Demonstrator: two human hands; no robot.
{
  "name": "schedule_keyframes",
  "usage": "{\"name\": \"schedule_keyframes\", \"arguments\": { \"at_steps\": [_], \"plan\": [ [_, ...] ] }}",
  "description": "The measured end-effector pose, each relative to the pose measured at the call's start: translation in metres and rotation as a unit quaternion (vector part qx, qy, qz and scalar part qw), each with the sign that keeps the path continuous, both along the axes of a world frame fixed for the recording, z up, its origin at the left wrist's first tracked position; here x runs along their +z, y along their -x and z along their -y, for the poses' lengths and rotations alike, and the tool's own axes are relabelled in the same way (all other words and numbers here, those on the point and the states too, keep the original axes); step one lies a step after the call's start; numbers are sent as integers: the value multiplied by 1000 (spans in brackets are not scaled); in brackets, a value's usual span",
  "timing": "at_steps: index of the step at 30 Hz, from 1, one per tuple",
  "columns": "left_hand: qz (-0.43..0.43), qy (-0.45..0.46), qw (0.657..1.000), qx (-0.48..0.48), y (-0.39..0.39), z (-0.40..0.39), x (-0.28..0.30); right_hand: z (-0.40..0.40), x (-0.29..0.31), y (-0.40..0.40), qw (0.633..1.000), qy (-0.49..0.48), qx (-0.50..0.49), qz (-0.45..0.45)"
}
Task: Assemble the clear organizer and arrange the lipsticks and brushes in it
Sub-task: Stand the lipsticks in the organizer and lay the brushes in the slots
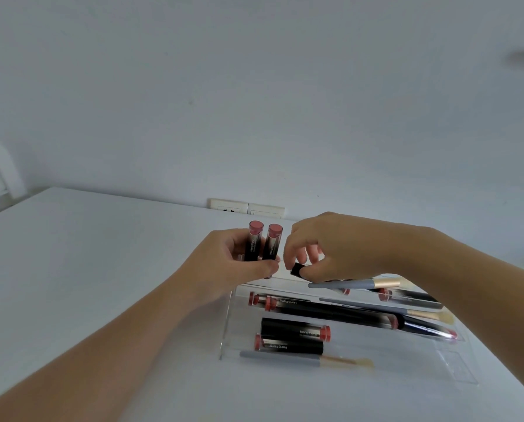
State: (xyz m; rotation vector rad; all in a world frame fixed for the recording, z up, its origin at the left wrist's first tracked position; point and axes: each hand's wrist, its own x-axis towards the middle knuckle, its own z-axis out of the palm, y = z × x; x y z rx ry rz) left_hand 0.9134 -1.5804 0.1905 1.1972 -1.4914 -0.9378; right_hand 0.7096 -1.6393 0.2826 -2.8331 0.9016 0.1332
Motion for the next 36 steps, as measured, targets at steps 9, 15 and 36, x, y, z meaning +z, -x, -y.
{"name": "schedule_keyframes", "arguments": {
  "at_steps": [9, 15, 36],
  "plan": [
    [-7, -8, 1000, -1, 0, -1, 1, -4, 11, 13, 993, -27, -51, 99],
    [4, -8, 1000, 4, 0, -2, 2, -1, 15, 25, 977, -46, -81, 191],
    [19, -8, 1000, 2, -1, -3, 3, 4, 7, 46, 991, -21, -125, -29]
  ]
}}
